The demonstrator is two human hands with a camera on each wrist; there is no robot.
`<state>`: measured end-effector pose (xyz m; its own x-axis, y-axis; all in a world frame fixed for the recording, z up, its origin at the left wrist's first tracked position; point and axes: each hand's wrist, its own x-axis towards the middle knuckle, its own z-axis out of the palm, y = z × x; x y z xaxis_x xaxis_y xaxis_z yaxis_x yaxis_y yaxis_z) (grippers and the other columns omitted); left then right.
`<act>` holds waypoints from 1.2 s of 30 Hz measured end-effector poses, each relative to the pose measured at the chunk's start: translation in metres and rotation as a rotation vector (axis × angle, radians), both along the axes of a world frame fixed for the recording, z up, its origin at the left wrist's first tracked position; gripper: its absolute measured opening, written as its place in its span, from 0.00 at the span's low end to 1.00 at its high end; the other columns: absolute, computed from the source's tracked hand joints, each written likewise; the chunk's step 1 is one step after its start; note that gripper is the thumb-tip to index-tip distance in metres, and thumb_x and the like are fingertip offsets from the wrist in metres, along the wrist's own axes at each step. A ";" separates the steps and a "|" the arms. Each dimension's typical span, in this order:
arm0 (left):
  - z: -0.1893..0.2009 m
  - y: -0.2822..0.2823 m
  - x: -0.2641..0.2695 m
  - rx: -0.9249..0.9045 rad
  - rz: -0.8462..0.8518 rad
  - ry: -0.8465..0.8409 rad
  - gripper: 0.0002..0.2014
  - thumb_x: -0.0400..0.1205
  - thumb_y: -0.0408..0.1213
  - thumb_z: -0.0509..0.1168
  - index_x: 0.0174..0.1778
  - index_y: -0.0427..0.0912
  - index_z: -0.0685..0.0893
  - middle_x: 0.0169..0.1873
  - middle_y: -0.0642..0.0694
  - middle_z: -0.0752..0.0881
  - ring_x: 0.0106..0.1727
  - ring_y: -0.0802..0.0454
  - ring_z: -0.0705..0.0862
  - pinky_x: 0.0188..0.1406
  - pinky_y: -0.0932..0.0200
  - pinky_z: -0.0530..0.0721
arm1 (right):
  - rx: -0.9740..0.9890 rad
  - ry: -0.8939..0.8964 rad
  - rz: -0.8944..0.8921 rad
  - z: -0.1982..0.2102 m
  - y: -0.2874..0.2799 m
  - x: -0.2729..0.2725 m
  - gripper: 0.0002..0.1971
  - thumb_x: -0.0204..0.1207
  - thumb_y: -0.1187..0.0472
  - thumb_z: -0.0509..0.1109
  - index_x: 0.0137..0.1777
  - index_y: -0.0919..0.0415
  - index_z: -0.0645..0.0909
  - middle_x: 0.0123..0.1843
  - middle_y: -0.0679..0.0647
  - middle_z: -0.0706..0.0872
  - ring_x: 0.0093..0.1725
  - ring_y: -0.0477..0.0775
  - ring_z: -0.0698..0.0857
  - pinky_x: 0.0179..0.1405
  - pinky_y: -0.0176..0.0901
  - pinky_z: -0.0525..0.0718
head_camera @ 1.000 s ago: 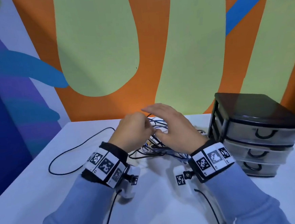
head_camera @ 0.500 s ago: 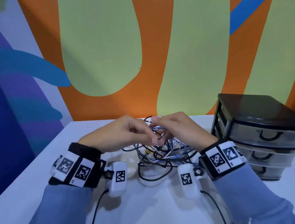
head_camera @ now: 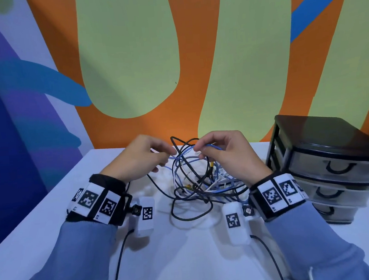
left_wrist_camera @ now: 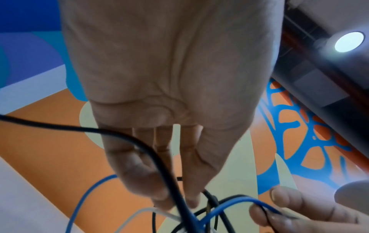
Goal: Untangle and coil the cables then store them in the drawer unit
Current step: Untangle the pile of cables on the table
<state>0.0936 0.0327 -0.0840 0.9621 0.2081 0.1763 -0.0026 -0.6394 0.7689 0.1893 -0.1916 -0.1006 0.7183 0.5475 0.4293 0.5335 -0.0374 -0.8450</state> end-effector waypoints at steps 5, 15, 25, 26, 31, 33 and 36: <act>-0.001 -0.007 0.002 0.000 -0.039 -0.056 0.05 0.88 0.39 0.74 0.54 0.50 0.96 0.32 0.61 0.89 0.28 0.61 0.79 0.28 0.74 0.73 | 0.056 -0.028 -0.052 0.000 0.002 0.001 0.19 0.79 0.78 0.68 0.39 0.57 0.92 0.42 0.58 0.93 0.42 0.53 0.88 0.42 0.47 0.81; -0.005 -0.021 0.005 0.174 -0.025 -0.117 0.07 0.86 0.36 0.74 0.46 0.53 0.95 0.46 0.57 0.89 0.46 0.64 0.82 0.50 0.54 0.78 | 0.009 -0.028 0.053 0.011 0.007 -0.019 0.16 0.87 0.63 0.65 0.57 0.49 0.94 0.37 0.39 0.89 0.43 0.45 0.84 0.48 0.39 0.77; 0.010 -0.025 0.005 0.075 0.254 -0.484 0.06 0.91 0.38 0.68 0.50 0.51 0.88 0.59 0.41 0.80 0.50 0.44 0.87 0.42 0.73 0.79 | -0.322 -0.502 -0.515 0.002 0.005 -0.014 0.11 0.72 0.42 0.76 0.42 0.46 0.81 0.52 0.46 0.74 0.48 0.54 0.80 0.38 0.48 0.79; 0.011 -0.022 0.004 0.053 0.295 -0.527 0.06 0.91 0.38 0.66 0.50 0.50 0.86 0.59 0.40 0.81 0.47 0.43 0.88 0.39 0.73 0.81 | -0.301 -0.486 -0.535 0.003 0.003 -0.012 0.12 0.70 0.43 0.77 0.37 0.48 0.80 0.52 0.47 0.74 0.49 0.53 0.79 0.37 0.47 0.77; 0.007 -0.014 0.001 0.204 0.521 -0.624 0.06 0.93 0.42 0.63 0.56 0.50 0.86 0.59 0.50 0.79 0.52 0.52 0.79 0.53 0.53 0.77 | -0.453 -0.454 -0.472 0.006 -0.001 -0.012 0.02 0.69 0.50 0.78 0.41 0.43 0.89 0.69 0.46 0.76 0.69 0.51 0.75 0.52 0.50 0.79; 0.006 -0.012 0.001 0.282 0.607 -0.627 0.08 0.94 0.43 0.62 0.59 0.48 0.86 0.55 0.49 0.84 0.50 0.50 0.77 0.48 0.53 0.72 | -0.433 -0.583 -0.480 0.007 -0.002 -0.012 0.14 0.71 0.61 0.77 0.53 0.42 0.90 0.74 0.47 0.78 0.74 0.53 0.75 0.63 0.54 0.76; 0.005 -0.005 0.002 0.368 0.647 -0.642 0.10 0.95 0.43 0.59 0.60 0.46 0.84 0.44 0.44 0.87 0.46 0.41 0.78 0.42 0.47 0.70 | -0.246 -0.740 -0.460 0.010 -0.001 -0.013 0.20 0.70 0.71 0.74 0.55 0.46 0.89 0.65 0.44 0.88 0.66 0.50 0.83 0.69 0.56 0.73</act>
<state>0.0953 0.0282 -0.0785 0.3802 0.4887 0.7853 0.0847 -0.8638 0.4966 0.1768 -0.1928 -0.0905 0.4760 0.4119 0.7770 0.8249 -0.5154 -0.2321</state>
